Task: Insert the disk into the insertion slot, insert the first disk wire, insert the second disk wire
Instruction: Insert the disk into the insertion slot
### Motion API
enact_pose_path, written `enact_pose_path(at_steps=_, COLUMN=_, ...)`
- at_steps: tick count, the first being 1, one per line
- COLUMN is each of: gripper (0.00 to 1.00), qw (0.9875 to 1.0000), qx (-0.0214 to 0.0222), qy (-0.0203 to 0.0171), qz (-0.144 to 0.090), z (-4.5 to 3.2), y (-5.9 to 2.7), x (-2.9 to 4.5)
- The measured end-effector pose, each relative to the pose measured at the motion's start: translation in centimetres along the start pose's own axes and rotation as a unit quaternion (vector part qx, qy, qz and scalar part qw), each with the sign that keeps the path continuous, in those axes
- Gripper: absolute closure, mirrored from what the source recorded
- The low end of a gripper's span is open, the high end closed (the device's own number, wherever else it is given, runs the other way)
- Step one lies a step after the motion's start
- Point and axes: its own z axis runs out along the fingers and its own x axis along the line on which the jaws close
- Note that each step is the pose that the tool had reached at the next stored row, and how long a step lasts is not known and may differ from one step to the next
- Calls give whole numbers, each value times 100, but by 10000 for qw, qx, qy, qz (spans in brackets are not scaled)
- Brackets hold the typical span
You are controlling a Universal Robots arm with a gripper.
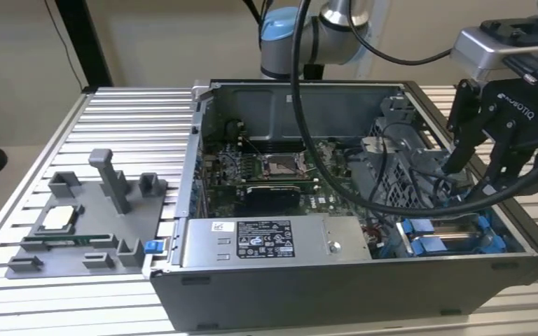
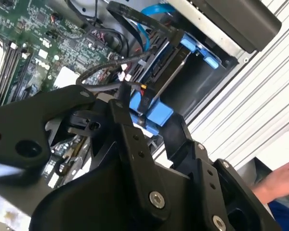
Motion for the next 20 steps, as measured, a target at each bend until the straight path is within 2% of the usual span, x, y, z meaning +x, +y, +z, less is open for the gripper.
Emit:
enact_pose_path(at_steps=3, gripper=0, qw=10000, qx=7, qy=3, qz=-51, z=6, y=0, x=-1)
enact_pose_path(at_steps=7, gripper=0, qw=9999, qx=39, qy=8, qz=-168, z=8, y=0, x=0)
enact_pose_path(at_steps=16, gripper=0, qw=9998, qx=45, qy=9, qz=-184, z=10, y=0, x=0)
enact_pose_path(at_steps=20, gripper=0, qw=9998, qx=61, qy=8, qz=-199, z=17, y=0, x=-4)
